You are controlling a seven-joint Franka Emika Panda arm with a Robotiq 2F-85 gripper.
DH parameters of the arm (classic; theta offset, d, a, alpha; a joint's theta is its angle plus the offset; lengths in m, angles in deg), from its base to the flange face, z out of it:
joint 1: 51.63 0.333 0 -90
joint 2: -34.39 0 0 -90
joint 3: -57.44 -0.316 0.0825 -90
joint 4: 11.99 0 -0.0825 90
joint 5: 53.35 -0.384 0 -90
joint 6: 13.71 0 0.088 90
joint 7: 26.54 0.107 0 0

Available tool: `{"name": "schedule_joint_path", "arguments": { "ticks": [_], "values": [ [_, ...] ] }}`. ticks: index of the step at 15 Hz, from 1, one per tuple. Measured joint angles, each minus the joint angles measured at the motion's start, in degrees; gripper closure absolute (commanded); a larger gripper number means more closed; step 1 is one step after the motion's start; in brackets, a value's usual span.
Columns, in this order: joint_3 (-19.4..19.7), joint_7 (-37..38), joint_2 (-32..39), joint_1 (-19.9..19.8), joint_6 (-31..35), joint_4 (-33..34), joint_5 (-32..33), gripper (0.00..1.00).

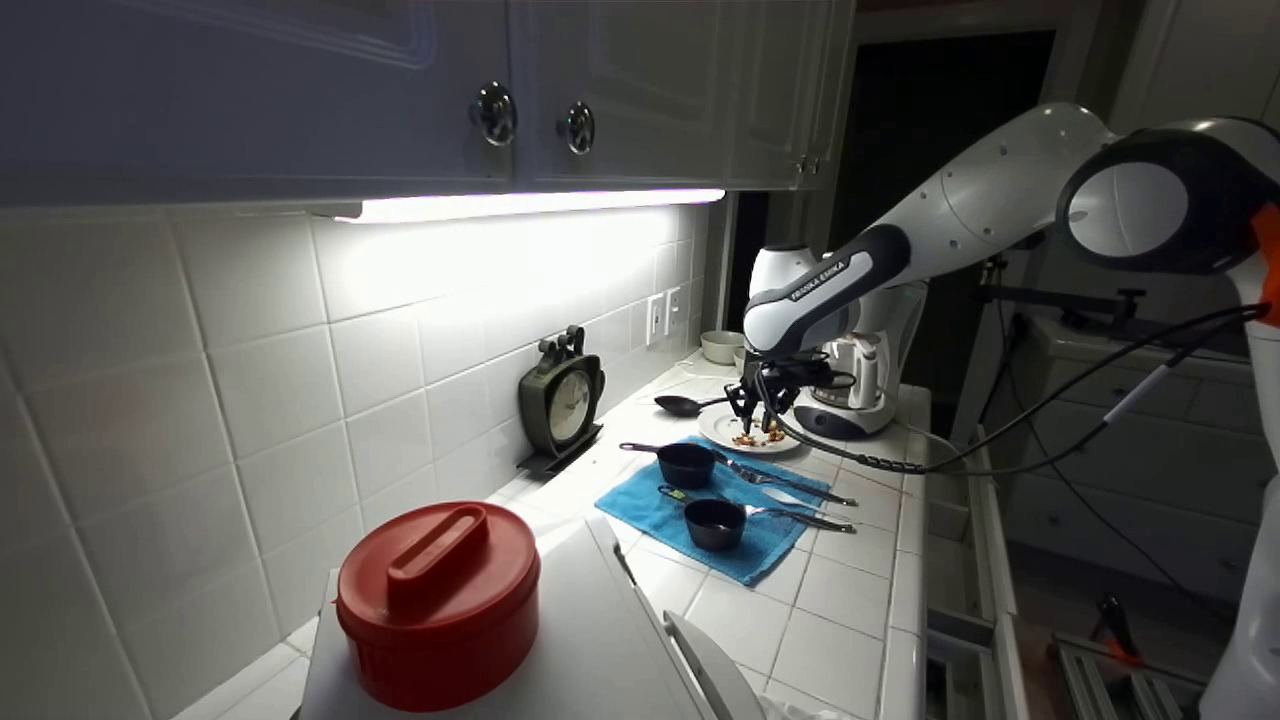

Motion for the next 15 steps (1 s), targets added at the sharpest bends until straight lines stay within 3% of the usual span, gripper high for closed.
{"name": "schedule_joint_path", "arguments": {
  "ticks": [3,5,15],
  "values": [
    [-0.2,-0.1,-2.3,0.6,0.0,-2.0,0.5,0.10],
    [-1.2,-1.5,-4.2,0.5,0.0,-3.6,0.3,0.00],
    [-6.8,-21.0,-18.2,-0.3,-12.2,-11.5,-4.0,0.00]
  ]
}}
